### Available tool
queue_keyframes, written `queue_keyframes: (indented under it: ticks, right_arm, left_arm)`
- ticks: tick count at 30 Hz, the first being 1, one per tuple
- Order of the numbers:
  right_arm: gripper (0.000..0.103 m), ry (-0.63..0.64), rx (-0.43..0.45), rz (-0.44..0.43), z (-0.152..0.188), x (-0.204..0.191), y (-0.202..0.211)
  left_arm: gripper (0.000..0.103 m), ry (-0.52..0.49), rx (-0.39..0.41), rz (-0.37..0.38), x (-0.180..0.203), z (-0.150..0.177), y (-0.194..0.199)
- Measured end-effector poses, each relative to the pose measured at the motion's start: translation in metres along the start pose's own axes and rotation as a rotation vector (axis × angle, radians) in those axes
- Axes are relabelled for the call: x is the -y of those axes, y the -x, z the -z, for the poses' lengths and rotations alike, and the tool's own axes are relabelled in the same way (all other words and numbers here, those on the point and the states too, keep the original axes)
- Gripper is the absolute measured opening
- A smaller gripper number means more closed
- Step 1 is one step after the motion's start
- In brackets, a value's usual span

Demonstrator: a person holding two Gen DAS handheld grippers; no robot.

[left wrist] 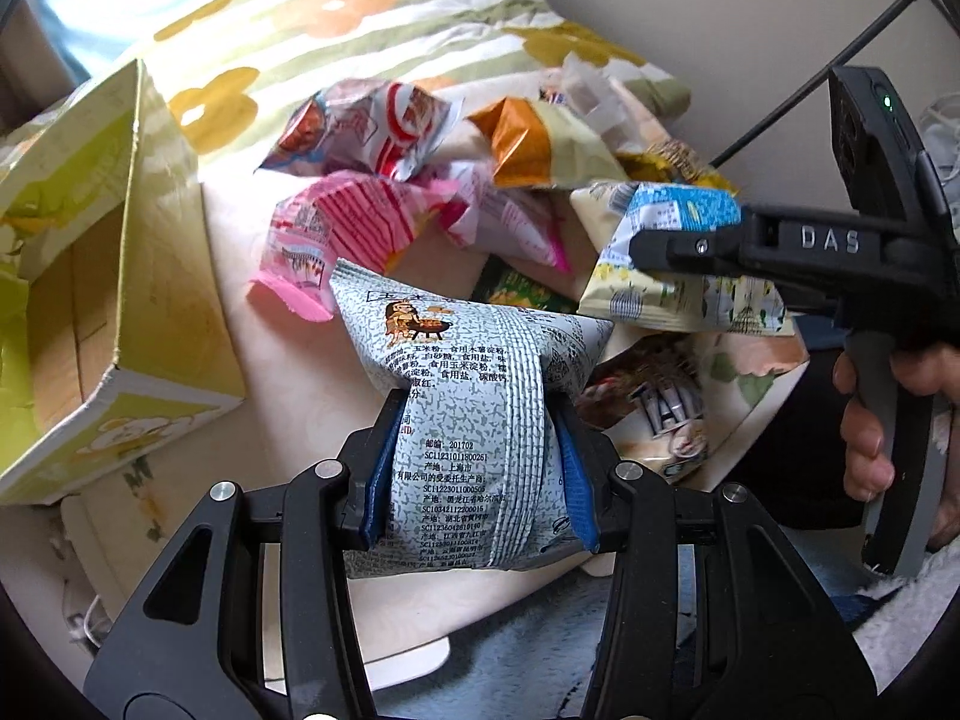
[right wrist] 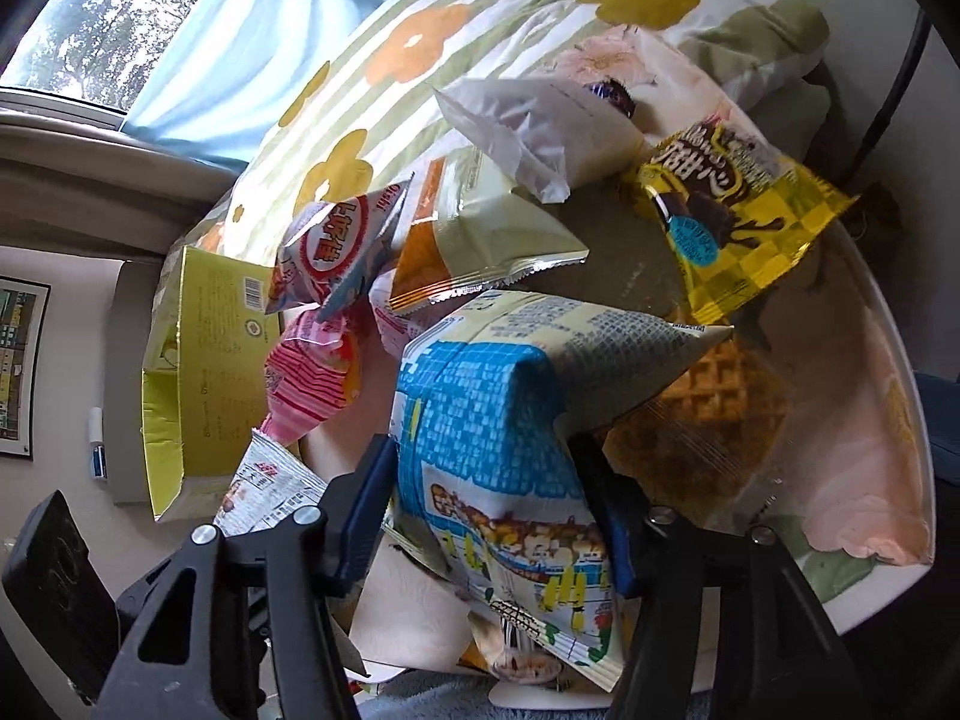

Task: Organize snacks
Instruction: 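Carry both held bags over the yellow-green box and open both grippers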

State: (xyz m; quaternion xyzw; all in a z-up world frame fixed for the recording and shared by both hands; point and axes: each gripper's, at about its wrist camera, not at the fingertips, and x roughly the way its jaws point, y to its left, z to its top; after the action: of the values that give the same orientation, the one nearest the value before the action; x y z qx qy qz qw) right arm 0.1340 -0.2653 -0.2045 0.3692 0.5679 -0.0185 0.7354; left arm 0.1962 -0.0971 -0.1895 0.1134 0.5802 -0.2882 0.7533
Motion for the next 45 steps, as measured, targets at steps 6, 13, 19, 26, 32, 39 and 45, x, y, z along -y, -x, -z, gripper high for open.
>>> queue_keyframes:
  ticks: [6, 13, 19, 26, 32, 39, 45]
  right_arm:
    - [0.052, 0.016, 0.066, 0.006, 0.007, -0.005, 0.028]
    - [0.05, 0.011, 0.199, 0.015, 0.02, -0.041, 0.051]
    - [0.05, 0.091, 0.288, -0.004, 0.02, -0.102, 0.061]
    - [0.05, 0.215, 0.316, -0.074, 0.014, -0.185, 0.05]
    - [0.05, 0.325, 0.292, -0.128, 0.011, -0.256, 0.018]
    - [0.05, 0.421, 0.21, -0.143, 0.018, -0.318, -0.042]
    - [0.05, 0.519, 0.146, -0.101, 0.026, -0.345, -0.087]
  left_arm:
    - [0.042, -0.025, 0.058, 0.035, -0.007, -0.001, 0.013]
    - [0.042, -0.061, 0.153, 0.07, -0.04, -0.004, 0.051]
    - [0.042, -0.034, 0.24, 0.055, -0.09, -0.004, 0.089]
    - [0.042, 0.053, 0.304, -0.015, -0.169, 0.001, 0.12]
    - [0.042, 0.141, 0.326, -0.074, -0.239, 0.012, 0.134]
    - [0.042, 0.252, 0.312, -0.118, -0.32, 0.011, 0.13]
    - [0.042, 0.317, 0.281, -0.145, -0.359, -0.012, 0.104]
